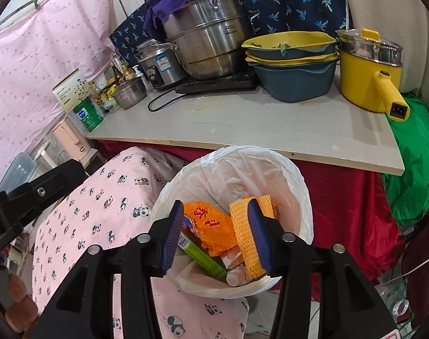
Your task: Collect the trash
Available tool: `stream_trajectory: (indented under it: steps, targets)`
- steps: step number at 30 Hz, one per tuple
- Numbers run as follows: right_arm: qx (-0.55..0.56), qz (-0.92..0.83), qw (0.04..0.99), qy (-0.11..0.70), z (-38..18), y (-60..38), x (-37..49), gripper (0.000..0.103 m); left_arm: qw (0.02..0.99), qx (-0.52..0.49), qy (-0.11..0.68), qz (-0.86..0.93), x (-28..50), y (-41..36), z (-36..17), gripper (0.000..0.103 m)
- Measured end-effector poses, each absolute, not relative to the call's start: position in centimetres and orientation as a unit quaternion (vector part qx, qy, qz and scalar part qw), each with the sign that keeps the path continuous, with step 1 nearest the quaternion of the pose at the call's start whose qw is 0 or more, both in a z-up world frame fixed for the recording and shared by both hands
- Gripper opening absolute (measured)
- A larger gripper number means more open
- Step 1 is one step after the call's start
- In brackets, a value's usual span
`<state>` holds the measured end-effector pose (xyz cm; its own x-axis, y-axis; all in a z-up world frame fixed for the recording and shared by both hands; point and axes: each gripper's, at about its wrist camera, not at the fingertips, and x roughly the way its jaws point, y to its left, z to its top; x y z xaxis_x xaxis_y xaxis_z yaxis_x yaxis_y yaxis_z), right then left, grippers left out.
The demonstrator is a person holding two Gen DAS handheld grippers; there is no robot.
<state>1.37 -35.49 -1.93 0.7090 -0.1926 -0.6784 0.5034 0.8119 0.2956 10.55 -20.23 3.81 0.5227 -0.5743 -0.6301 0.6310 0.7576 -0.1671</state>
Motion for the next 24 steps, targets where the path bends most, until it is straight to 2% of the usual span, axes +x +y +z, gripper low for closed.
stream_trajectory:
  steps: [14, 24]
  targets:
    - [0.202, -0.198, 0.901, 0.330, 0.1, -33.2, -0.1, 0.059, 0.880, 0.050, 0.347, -0.320, 9.7, -17.9, 3.7, 0.066]
    - [0.190, -0.201, 0.901, 0.334, 0.0, -31.8, -0.6, 0.069, 0.888, 0.059, 0.349, -0.294, 9.6, -16.0, 2.7, 0.074]
